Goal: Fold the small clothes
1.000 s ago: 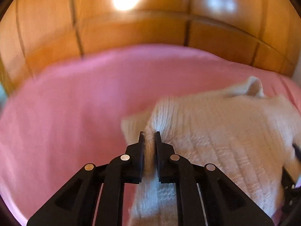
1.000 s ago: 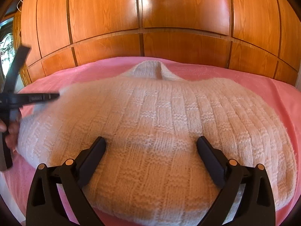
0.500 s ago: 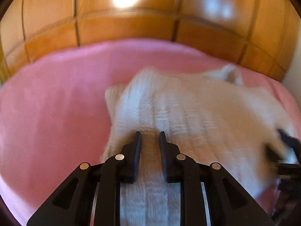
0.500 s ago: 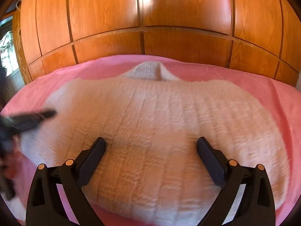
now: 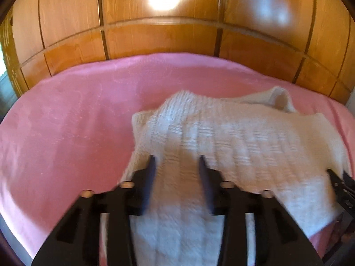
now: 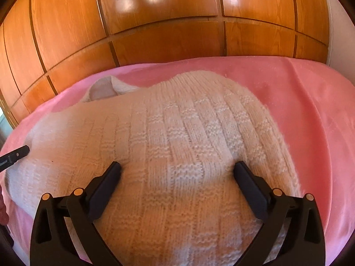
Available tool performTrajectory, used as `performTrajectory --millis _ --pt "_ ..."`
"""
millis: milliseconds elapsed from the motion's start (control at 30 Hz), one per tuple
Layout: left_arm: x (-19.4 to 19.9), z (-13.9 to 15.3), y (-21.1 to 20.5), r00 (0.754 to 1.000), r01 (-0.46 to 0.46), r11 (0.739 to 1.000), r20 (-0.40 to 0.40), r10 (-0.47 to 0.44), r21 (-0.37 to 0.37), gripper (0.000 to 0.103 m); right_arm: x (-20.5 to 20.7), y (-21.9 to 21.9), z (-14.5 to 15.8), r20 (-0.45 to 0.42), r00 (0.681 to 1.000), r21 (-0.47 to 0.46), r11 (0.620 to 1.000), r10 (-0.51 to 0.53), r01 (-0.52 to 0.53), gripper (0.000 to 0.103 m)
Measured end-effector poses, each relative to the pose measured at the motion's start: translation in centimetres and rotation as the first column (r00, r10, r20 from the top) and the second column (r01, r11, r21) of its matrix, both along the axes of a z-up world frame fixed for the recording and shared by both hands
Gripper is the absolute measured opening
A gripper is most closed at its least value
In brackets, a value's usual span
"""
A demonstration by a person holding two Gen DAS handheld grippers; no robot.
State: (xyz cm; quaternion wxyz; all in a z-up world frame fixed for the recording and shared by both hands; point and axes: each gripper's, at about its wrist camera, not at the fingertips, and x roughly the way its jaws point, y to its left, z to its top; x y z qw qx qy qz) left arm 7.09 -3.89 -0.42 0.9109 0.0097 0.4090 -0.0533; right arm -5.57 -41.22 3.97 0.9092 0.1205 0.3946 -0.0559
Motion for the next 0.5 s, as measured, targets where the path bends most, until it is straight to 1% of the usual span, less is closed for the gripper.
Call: performTrajectory --millis 67,133,267,333,433,500 --pt "-1.0 0.6 -0.5 1.000 0.011 1.000 0.018 -0.011 -0.001 0.045 -0.2 0.1 0.7 -0.013 1.000 -0.011 1.000 0.025 -0.025 0.100" --pt "-1.9 1.1 -0.9 0.999 0.022 1.000 0.029 -0.022 0.003 0.045 -0.2 -0.2 1.6 -0.023 0.999 -0.001 0.999 0.047 -0.047 0.100" --pt "-3.0 1.4 -1.7 0.999 0.044 0.999 0.031 -0.044 -0.017 0.045 -1.7 -3.2 4.4 0.030 1.000 0.045 0.999 -0.003 0.002 0.100" --pt "-3.4 1.6 -2.2 0.998 0.053 0.998 0.037 -0.052 -0.023 0.045 -1.9 -4.8 5.1 0.040 0.999 0.078 0.997 -0.029 0.026 0.100" --pt "-3.8 1.4 -2.9 0.997 0.067 0.997 0.029 -0.066 -0.028 0.045 -1.4 -7.8 4.8 0.020 0.996 0.123 0.989 -0.082 0.078 0.100" --pt "-3.9 1.3 -3.3 0.997 0.075 0.997 0.025 -0.074 -0.031 0.045 -1.0 -9.9 3.8 -0.013 0.995 0.167 0.981 -0.099 0.100 0.100"
